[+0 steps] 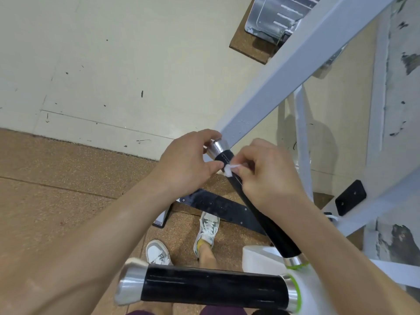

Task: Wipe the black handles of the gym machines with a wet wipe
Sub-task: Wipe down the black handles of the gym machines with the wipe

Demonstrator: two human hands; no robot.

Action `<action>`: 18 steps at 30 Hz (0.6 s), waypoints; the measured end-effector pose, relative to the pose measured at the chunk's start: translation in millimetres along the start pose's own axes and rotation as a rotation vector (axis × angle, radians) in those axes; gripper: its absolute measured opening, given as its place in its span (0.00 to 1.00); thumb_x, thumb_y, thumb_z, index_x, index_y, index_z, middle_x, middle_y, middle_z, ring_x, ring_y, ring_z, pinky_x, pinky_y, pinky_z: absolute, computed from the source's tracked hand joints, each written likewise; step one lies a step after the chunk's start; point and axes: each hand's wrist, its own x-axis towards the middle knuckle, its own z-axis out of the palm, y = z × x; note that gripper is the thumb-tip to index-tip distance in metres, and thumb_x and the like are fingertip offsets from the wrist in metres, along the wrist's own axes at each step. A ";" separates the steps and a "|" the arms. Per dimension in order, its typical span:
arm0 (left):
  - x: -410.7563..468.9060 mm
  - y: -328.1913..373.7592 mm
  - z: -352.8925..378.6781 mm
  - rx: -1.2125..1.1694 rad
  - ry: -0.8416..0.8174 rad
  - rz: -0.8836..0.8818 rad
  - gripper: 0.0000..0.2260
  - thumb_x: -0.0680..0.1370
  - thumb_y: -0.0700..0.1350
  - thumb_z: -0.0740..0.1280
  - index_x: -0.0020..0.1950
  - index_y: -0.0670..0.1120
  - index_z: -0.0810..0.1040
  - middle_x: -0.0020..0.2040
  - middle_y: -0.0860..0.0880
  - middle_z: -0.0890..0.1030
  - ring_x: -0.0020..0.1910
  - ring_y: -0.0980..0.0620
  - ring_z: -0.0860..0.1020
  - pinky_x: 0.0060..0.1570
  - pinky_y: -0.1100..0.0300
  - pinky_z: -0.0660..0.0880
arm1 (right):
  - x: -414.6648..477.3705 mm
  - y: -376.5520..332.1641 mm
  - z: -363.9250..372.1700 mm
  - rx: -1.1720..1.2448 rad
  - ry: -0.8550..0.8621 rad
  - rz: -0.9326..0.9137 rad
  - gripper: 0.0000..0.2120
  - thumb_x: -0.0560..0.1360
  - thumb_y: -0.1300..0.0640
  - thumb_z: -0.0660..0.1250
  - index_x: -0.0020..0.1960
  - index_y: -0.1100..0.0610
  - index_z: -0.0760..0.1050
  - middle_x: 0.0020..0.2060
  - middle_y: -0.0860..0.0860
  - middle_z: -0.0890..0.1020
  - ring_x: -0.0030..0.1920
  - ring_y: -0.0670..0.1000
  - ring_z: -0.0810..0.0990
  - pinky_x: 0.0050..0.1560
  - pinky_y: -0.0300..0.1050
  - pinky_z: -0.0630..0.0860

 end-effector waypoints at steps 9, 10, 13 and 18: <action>1.0 -2.0 -1.4 -0.060 -0.021 -0.023 0.23 0.72 0.46 0.73 0.66 0.56 0.72 0.57 0.55 0.77 0.53 0.56 0.77 0.52 0.61 0.72 | 25.1 -13.2 8.4 0.000 0.020 -0.017 0.03 0.73 0.59 0.68 0.42 0.55 0.80 0.39 0.49 0.74 0.40 0.51 0.74 0.41 0.46 0.71; 0.6 -2.6 -2.6 -0.073 -0.031 -0.025 0.24 0.72 0.45 0.73 0.66 0.56 0.71 0.56 0.56 0.77 0.53 0.57 0.76 0.54 0.60 0.73 | 16.5 -9.4 5.1 -0.019 -0.002 -0.018 0.03 0.73 0.60 0.69 0.41 0.55 0.80 0.38 0.49 0.74 0.39 0.51 0.74 0.41 0.47 0.71; -0.4 -6.3 -8.0 -0.111 -0.051 -0.039 0.24 0.72 0.45 0.73 0.66 0.58 0.71 0.54 0.58 0.77 0.54 0.59 0.76 0.54 0.60 0.75 | -19.6 -0.2 -8.4 -0.076 -0.042 -0.081 0.06 0.68 0.65 0.71 0.36 0.55 0.80 0.33 0.49 0.73 0.33 0.51 0.73 0.34 0.50 0.73; 1.3 -9.3 -6.5 -0.183 -0.061 -0.051 0.21 0.72 0.44 0.73 0.61 0.60 0.73 0.50 0.59 0.78 0.50 0.59 0.78 0.50 0.61 0.76 | 30.9 -20.3 10.4 -0.070 0.023 -0.092 0.03 0.70 0.63 0.70 0.40 0.57 0.79 0.33 0.46 0.67 0.36 0.52 0.72 0.36 0.46 0.67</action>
